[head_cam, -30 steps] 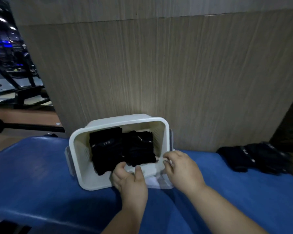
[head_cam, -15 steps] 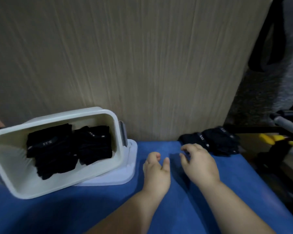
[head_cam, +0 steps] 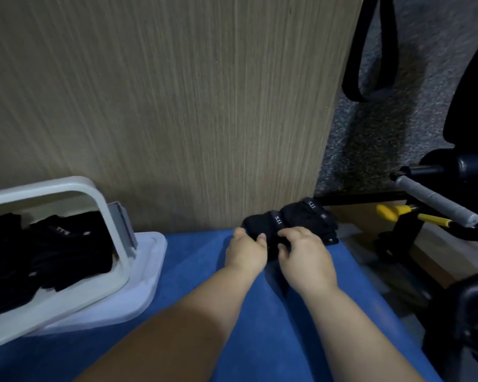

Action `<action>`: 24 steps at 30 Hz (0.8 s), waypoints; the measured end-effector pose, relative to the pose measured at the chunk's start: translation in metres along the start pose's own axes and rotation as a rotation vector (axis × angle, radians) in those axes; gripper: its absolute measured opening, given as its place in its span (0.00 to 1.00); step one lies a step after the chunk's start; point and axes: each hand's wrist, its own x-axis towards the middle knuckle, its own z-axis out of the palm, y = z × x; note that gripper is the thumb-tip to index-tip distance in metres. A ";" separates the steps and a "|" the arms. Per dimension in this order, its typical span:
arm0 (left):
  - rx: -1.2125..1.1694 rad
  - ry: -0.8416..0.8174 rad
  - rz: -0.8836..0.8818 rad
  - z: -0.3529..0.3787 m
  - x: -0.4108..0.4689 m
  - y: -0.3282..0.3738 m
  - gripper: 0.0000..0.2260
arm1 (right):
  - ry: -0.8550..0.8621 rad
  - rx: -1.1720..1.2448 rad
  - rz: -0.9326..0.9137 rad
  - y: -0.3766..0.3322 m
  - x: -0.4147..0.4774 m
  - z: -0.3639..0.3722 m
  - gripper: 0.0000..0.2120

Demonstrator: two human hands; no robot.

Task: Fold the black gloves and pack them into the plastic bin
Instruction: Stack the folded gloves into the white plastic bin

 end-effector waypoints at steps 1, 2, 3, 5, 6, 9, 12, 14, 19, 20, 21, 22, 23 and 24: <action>0.047 0.003 -0.007 0.000 0.003 0.002 0.22 | -0.015 -0.011 0.005 0.000 0.000 0.002 0.15; 0.092 0.003 -0.011 0.001 0.006 0.005 0.22 | -0.023 -0.019 0.011 0.000 0.000 0.003 0.16; 0.128 0.002 -0.016 0.000 0.009 0.006 0.22 | -0.025 -0.025 0.019 0.000 0.001 0.004 0.16; 0.178 -0.017 -0.032 0.000 0.012 0.009 0.23 | -0.025 -0.036 0.034 -0.001 0.001 0.004 0.16; 0.191 -0.031 -0.042 -0.001 0.013 0.009 0.24 | -0.023 -0.040 0.039 -0.002 0.001 0.003 0.15; 0.164 -0.061 -0.035 -0.002 0.016 0.007 0.21 | -0.012 -0.048 0.045 -0.005 0.000 0.001 0.15; 0.042 -0.069 -0.029 -0.007 0.017 0.002 0.10 | -0.026 -0.029 0.053 -0.012 -0.001 -0.003 0.16; -0.033 -0.081 -0.043 -0.014 0.013 -0.002 0.11 | -0.029 -0.021 0.051 -0.017 -0.002 -0.004 0.16; -0.134 -0.121 -0.096 -0.034 0.002 -0.016 0.17 | -0.051 0.005 0.031 -0.028 -0.006 0.001 0.16; -0.141 -0.123 -0.100 -0.039 0.000 -0.019 0.17 | -0.058 0.003 0.025 -0.031 -0.006 0.002 0.16; -0.148 -0.122 -0.098 -0.045 -0.001 -0.023 0.17 | -0.064 -0.003 0.017 -0.033 -0.007 0.003 0.16; -0.159 -0.125 -0.101 -0.051 -0.004 -0.026 0.15 | -0.063 -0.008 0.009 -0.036 -0.008 0.004 0.16; -0.165 -0.125 -0.095 -0.057 -0.007 -0.029 0.12 | -0.064 -0.012 0.002 -0.039 -0.009 0.004 0.16; -0.170 -0.130 -0.092 -0.064 -0.011 -0.031 0.09 | -0.065 -0.013 -0.002 -0.042 -0.010 0.004 0.17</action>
